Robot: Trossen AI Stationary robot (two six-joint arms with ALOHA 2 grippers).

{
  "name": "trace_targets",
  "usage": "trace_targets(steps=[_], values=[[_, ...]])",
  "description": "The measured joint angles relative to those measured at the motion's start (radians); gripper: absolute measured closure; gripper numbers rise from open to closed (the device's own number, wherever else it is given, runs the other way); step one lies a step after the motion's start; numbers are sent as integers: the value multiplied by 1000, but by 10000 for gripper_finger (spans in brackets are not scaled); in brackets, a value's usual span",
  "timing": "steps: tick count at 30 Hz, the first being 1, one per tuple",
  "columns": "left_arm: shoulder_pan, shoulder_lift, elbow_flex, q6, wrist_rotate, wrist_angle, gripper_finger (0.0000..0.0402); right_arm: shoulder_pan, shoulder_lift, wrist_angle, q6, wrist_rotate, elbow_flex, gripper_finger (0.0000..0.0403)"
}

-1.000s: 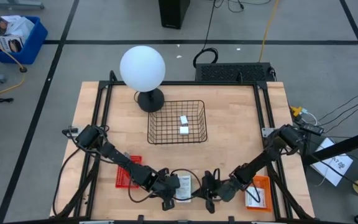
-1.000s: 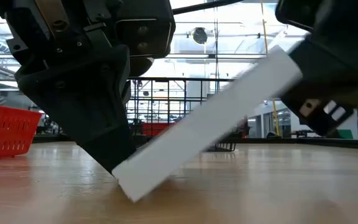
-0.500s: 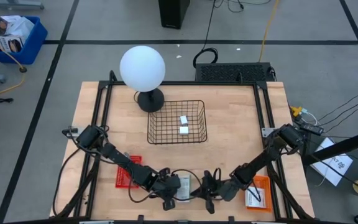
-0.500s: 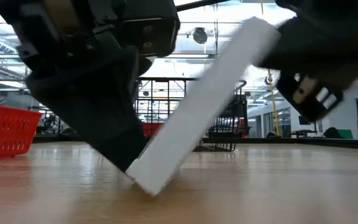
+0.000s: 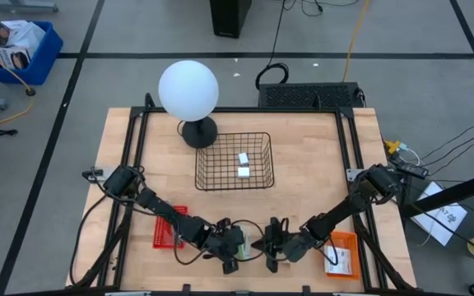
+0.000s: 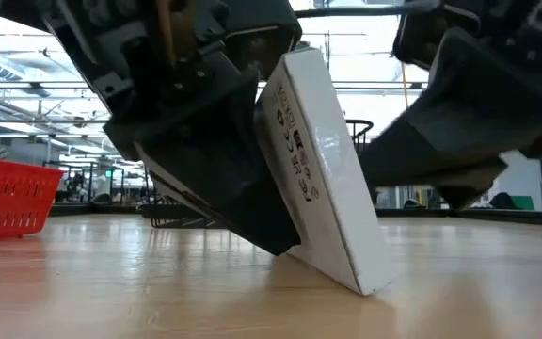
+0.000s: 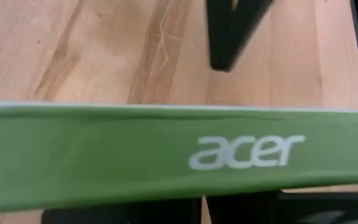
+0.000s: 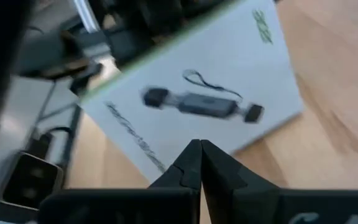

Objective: Pick and place items into bin

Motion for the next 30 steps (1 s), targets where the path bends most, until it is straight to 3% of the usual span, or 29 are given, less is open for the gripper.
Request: trace_targets(steps=[18,23,30], values=[[-3,-5,2,14,1,19,391,1,-2,13,-6,-14,1,392],[-3,-5,2,14,2,19,385,8,-2,52,-30,-12,1,341],[-3,-5,2,13,5,30,393,56,-2,63,-15,38,1,237]])
